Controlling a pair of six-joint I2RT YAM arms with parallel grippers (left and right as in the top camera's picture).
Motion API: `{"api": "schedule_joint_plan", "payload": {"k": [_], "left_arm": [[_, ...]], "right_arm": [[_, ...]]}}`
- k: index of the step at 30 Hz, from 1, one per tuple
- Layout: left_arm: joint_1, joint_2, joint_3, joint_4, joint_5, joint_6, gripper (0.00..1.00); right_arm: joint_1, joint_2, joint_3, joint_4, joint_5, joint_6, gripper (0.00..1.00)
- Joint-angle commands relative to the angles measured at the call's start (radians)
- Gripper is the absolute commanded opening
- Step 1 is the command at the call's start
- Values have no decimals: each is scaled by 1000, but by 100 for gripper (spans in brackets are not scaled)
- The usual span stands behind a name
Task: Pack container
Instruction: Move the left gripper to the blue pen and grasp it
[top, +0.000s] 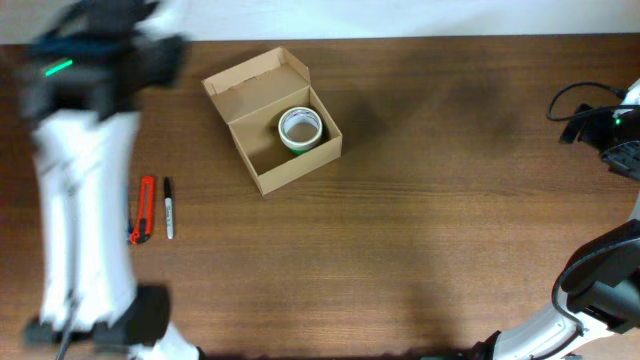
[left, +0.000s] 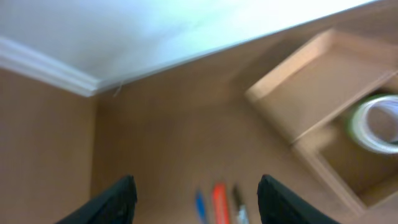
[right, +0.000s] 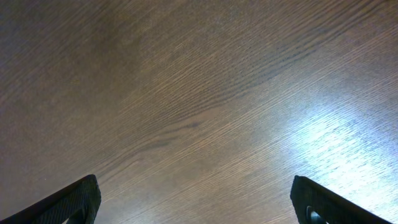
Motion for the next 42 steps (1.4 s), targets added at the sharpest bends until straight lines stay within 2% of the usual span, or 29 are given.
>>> {"api": "schedule_joint_plan", "payload": {"k": [1, 4, 7, 11, 15, 27, 42], "left_arm": [[138, 29, -170, -75, 78, -127, 62], [254, 47, -323, -66, 156, -157, 62], [348, 63, -511, 15, 235, -159, 62], [423, 68, -746, 151, 244, -117, 62], [460, 68, -888, 264, 245, -101, 62], [492, 135, -920, 390, 296, -26, 61], [492, 248, -920, 514, 296, -23, 61]], "right_arm": [[-7, -13, -5, 0, -13, 5, 100], [-7, -13, -5, 0, -13, 5, 99], [-7, -13, -5, 0, -13, 5, 99], [-7, -13, -5, 0, -13, 5, 99], [-7, -13, -5, 0, -13, 5, 99], [-7, -13, -5, 0, -13, 5, 99], [-7, -13, -5, 0, -13, 5, 99]]}}
